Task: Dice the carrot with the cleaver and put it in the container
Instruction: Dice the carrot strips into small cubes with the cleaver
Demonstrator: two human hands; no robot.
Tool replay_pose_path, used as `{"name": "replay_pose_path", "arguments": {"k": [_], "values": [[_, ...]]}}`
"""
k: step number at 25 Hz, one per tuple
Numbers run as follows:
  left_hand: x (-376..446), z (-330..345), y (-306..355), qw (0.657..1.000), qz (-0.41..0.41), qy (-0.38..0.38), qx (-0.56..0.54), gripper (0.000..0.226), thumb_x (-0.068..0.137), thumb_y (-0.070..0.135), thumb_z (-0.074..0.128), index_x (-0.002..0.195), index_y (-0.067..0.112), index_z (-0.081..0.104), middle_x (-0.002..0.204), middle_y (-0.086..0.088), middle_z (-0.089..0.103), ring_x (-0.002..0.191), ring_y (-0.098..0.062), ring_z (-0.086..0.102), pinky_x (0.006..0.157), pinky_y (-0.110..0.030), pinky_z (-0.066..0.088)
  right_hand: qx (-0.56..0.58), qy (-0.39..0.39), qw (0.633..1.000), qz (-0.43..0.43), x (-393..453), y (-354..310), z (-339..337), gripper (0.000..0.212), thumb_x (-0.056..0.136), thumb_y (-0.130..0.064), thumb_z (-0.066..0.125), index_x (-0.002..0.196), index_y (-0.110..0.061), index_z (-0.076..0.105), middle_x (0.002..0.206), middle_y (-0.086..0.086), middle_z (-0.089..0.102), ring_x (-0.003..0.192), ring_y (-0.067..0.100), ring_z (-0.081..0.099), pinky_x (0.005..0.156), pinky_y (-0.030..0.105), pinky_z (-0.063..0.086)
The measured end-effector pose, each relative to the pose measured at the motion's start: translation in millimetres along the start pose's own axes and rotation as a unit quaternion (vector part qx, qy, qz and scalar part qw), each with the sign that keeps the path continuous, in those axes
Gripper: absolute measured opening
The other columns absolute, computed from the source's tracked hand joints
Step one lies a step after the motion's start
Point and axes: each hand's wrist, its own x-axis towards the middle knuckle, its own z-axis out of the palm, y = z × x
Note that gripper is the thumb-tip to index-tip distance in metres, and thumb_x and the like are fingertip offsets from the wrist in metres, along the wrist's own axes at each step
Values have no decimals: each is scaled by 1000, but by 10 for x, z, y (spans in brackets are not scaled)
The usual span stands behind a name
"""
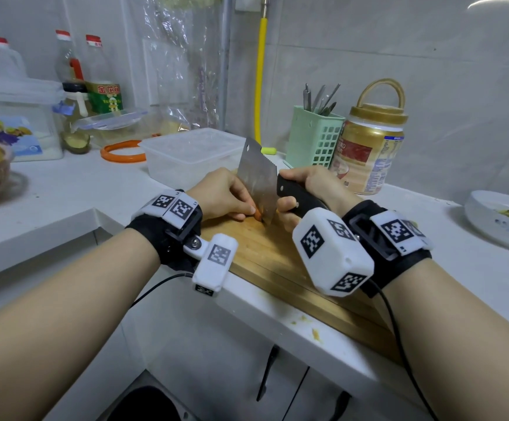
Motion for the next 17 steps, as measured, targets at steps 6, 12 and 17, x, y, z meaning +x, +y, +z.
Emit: {"name": "replay_pose_path", "arguments": {"k": [6,12,17], "values": [[-28,-28,-46,1000,-5,6,-15,16,82,3,75,68,10,74,59,5,69,53,-5,62,57,-13,48,-17,2,999,-39,302,93,186,23,101,-16,35,86,-5,49,48,7,48,26,14,38,31,12,30],[-29,13,12,997,-61,30,-29,29,81,3,74,55,17,71,60,-1,68,62,-14,66,66,-24,54,-67,18,996,-47,348,152,252,25,101,-20,37,83,-9,50,67,8,46,27,12,40,32,13,31],[-52,37,76,997,-72,31,22,15,72,20,84,67,16,70,65,0,70,61,-10,65,68,-25,55,-24,-21,999,-31,201,161,43,21,102,-24,35,105,-7,46,45,4,47,26,15,36,35,12,30]]}}
